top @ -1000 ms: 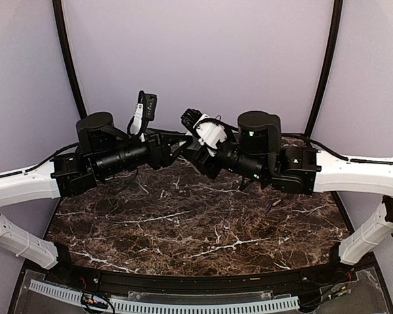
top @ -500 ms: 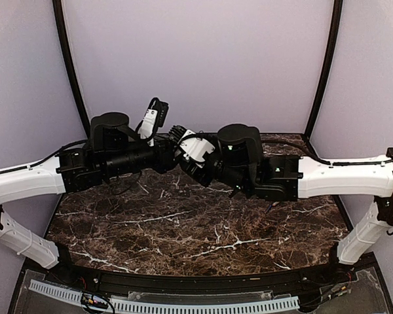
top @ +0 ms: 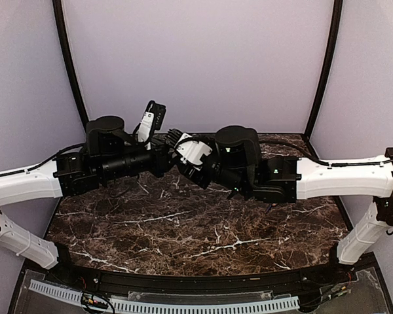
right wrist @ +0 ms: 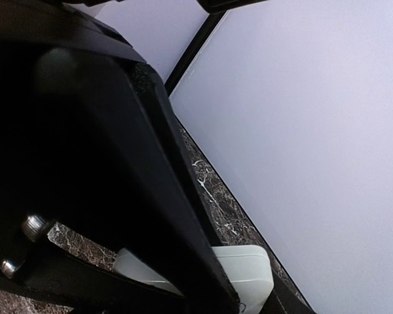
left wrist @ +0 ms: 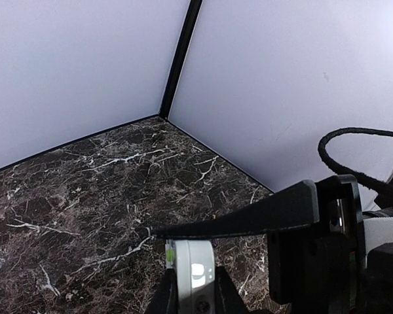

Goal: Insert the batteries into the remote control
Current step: Pass from the right arm to the left, then pass from the left arm to the right

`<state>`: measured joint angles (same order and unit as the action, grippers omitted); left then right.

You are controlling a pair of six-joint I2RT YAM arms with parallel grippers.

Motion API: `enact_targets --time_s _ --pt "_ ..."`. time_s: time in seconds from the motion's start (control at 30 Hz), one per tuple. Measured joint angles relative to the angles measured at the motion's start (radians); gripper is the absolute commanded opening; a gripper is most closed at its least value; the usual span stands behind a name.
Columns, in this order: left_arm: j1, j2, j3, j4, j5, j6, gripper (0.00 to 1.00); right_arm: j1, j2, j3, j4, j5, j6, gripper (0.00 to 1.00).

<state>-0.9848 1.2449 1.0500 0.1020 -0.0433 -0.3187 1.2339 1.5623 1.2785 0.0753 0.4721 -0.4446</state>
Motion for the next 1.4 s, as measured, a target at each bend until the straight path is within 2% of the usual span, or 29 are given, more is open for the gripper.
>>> enact_targets --time_s 0.07,0.1,0.13,0.17,0.37,0.63,0.93,1.03,1.2,1.4 --pt "0.0 -0.006 -0.01 0.011 0.001 -0.003 0.0 0.002 0.0 0.0 0.0 0.0 -0.007 0.59" --pt "-0.001 -0.008 -0.013 0.015 0.001 -0.003 0.0 0.003 0.0 0.0 0.001 0.0 -0.011 0.86" --pt "-0.001 -0.01 -0.014 0.017 0.001 -0.004 0.0 0.003 0.0 0.0 0.004 0.0 -0.012 0.97" --pt "-0.001 -0.014 -0.018 0.022 0.0 -0.005 0.0 0.003 0.0 0.0 0.01 0.001 -0.017 0.98" --pt "0.002 -0.09 -0.037 0.025 -0.026 -0.008 0.0 -0.005 -0.083 -0.094 0.109 -0.013 -0.071 0.99" --pt "0.005 -0.208 -0.064 0.111 0.011 -0.042 0.0 -0.054 -0.256 -0.249 0.19 -0.136 -0.132 0.99" --pt "0.005 -0.219 -0.077 0.137 0.073 -0.075 0.0 -0.072 -0.209 -0.24 0.238 -0.191 -0.208 0.92" --pt "0.005 -0.219 -0.077 0.141 0.084 -0.083 0.0 -0.072 -0.174 -0.235 0.238 -0.208 -0.228 0.83" --pt "0.005 -0.219 -0.079 0.143 0.09 -0.089 0.0 -0.082 -0.158 -0.222 0.241 -0.214 -0.243 0.55" --pt "0.006 -0.221 -0.079 0.152 0.095 -0.094 0.0 -0.084 -0.158 -0.212 0.245 -0.215 -0.264 0.35"
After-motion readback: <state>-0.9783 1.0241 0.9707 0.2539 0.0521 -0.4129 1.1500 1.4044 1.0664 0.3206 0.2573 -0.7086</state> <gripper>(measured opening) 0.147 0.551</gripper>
